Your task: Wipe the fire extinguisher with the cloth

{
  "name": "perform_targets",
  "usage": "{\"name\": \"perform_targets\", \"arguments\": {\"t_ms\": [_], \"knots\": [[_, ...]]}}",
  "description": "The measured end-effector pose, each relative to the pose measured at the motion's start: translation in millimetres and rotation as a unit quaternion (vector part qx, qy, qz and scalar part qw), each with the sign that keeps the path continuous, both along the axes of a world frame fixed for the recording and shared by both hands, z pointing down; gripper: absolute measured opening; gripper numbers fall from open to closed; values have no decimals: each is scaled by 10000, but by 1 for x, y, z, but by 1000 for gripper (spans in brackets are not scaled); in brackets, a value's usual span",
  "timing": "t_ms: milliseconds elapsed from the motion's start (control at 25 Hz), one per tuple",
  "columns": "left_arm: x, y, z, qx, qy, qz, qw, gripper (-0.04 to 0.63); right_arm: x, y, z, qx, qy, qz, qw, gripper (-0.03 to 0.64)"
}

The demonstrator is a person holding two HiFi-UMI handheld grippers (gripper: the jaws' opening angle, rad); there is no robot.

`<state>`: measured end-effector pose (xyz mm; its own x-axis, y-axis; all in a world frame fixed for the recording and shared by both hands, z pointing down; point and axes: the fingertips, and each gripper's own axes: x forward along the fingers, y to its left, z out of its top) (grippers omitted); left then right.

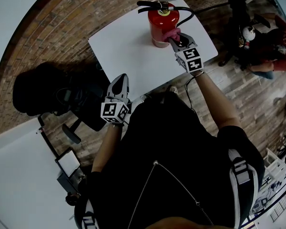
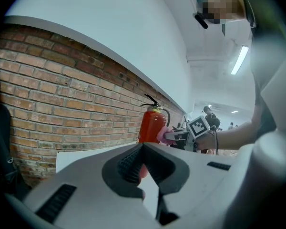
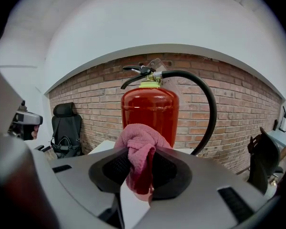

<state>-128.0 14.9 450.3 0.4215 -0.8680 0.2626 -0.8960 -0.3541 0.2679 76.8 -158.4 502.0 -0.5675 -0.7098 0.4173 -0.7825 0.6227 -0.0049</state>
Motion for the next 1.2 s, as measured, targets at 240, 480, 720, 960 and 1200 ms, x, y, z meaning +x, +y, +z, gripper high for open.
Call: {"name": "perform_targets", "arguments": {"t_ms": [240,480,720,960,1200], "knots": [[0,-1,2,-21,-20,-22,10000,17,-3,1,8,-83,-13,-1,10000,116],[2,-3,4,-70,-30,-49,10000,17,-3,0,22,-65,52,-9,10000,117],[-1,-2,7,-132,-68,-103,9998,17,-4,0,37,-171,75,6,9998,117],[-2,-1,11,-194,-91,-144,9997,17,-5,-1,51,-254,88,14,9996,117],[-2,1,14,-249,-121,-176,9995,17,-5,-2,66,-343,133,39,9993,117]]}}
